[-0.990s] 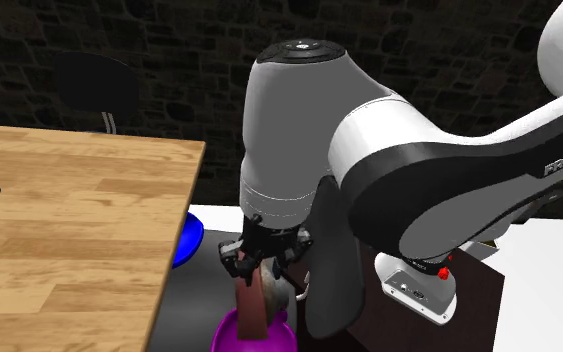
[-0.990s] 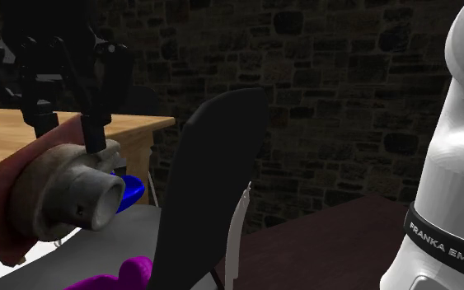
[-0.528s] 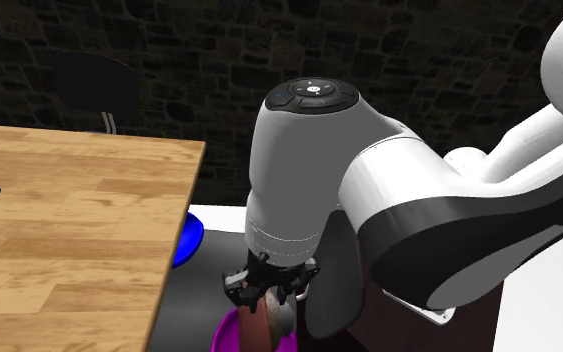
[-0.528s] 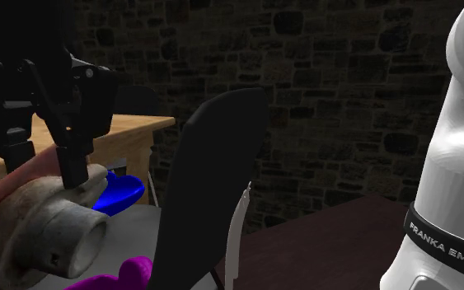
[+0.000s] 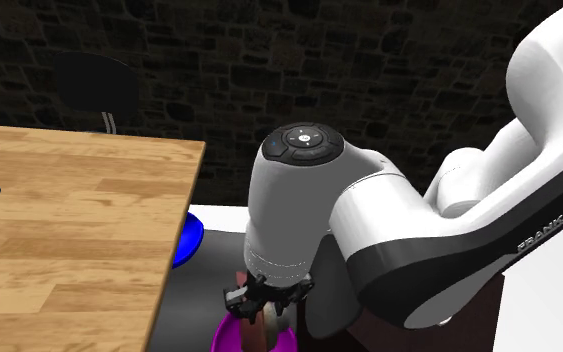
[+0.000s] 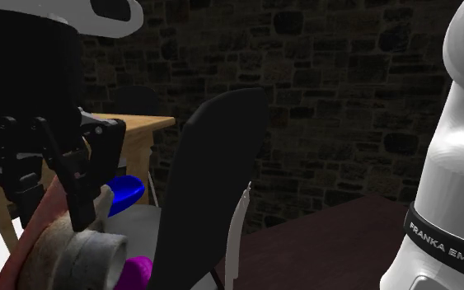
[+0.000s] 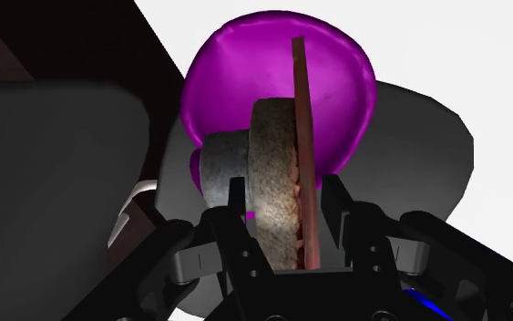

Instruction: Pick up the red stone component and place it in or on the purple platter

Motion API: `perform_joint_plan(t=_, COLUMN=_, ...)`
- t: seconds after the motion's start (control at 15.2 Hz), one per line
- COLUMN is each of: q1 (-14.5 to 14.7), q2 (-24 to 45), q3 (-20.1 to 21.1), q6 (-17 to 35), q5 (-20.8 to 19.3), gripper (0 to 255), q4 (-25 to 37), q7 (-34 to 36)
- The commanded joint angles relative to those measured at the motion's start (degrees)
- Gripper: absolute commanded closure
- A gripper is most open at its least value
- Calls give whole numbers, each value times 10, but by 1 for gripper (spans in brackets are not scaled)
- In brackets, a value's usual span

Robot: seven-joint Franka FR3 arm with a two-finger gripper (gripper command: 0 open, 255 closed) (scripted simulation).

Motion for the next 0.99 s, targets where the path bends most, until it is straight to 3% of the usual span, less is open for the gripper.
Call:
perform_joint_plan(t=0.0, q1=-10, q2=17, q3=11, q6=20, q5=-12, gripper=255, q4=-4, q7=8)
perform_joint_plan(t=0.2, q1=-26, q2=48, q3=32, q6=53, q5=-35, gripper=255, q4=-14, q7=26)
perform_joint_plan(t=0.73, q1=-26, q2=48, q3=31, q6=53, q5=-36, gripper=255, q4=-14, q7=26)
perform_joint_plan(t=0.79, q1=-26, q2=48, q3=31, q6=53, q5=-35, gripper=0, q4=-14, q7=26)
perform_joint_plan(t=0.92, q1=-26, q2=48, q3=31, q6=53, q5=-35, gripper=0, q4=-14, q7=26)
